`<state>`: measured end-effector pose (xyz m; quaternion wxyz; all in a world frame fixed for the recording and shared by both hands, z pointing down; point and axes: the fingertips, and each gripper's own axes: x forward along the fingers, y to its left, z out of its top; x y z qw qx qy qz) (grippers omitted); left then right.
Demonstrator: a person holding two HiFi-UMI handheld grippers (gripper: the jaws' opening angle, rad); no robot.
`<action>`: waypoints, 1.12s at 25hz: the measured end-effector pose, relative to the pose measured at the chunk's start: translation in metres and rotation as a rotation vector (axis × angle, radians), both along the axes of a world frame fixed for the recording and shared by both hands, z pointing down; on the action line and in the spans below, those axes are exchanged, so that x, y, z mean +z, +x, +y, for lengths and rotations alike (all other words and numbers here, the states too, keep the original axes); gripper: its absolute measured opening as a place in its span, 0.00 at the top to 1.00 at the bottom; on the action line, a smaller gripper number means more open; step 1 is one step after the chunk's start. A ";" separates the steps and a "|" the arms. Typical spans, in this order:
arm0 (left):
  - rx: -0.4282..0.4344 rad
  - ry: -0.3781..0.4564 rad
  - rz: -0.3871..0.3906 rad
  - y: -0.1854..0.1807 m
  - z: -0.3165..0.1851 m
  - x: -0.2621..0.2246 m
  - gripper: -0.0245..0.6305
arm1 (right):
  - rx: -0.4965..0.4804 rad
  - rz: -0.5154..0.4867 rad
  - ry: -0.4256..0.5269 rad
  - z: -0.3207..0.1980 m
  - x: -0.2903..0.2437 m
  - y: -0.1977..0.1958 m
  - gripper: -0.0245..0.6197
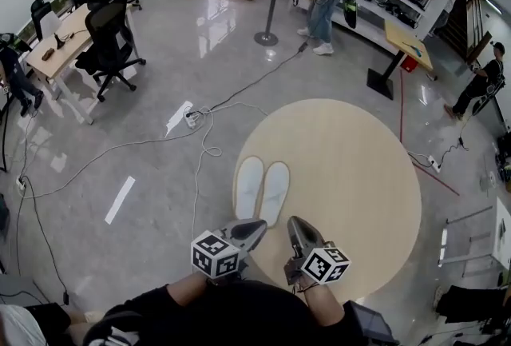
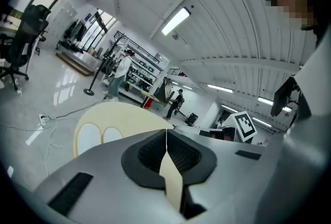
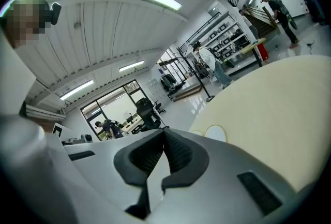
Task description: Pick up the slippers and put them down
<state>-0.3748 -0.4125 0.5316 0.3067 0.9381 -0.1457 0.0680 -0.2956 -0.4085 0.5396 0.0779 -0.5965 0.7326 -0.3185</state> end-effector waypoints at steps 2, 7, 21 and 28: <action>0.025 -0.008 -0.004 0.005 0.020 -0.001 0.93 | 0.012 0.038 0.034 0.020 -0.015 0.006 0.94; 0.078 0.038 -0.017 0.023 0.061 -0.008 0.93 | 0.026 0.092 0.143 0.065 -0.054 0.014 0.94; 0.085 0.078 0.142 0.071 0.207 -0.090 0.93 | 0.113 0.107 0.231 0.250 -0.102 0.054 0.94; 0.133 0.045 0.133 0.076 0.287 -0.088 0.93 | 0.125 0.095 0.235 0.318 -0.101 0.051 0.94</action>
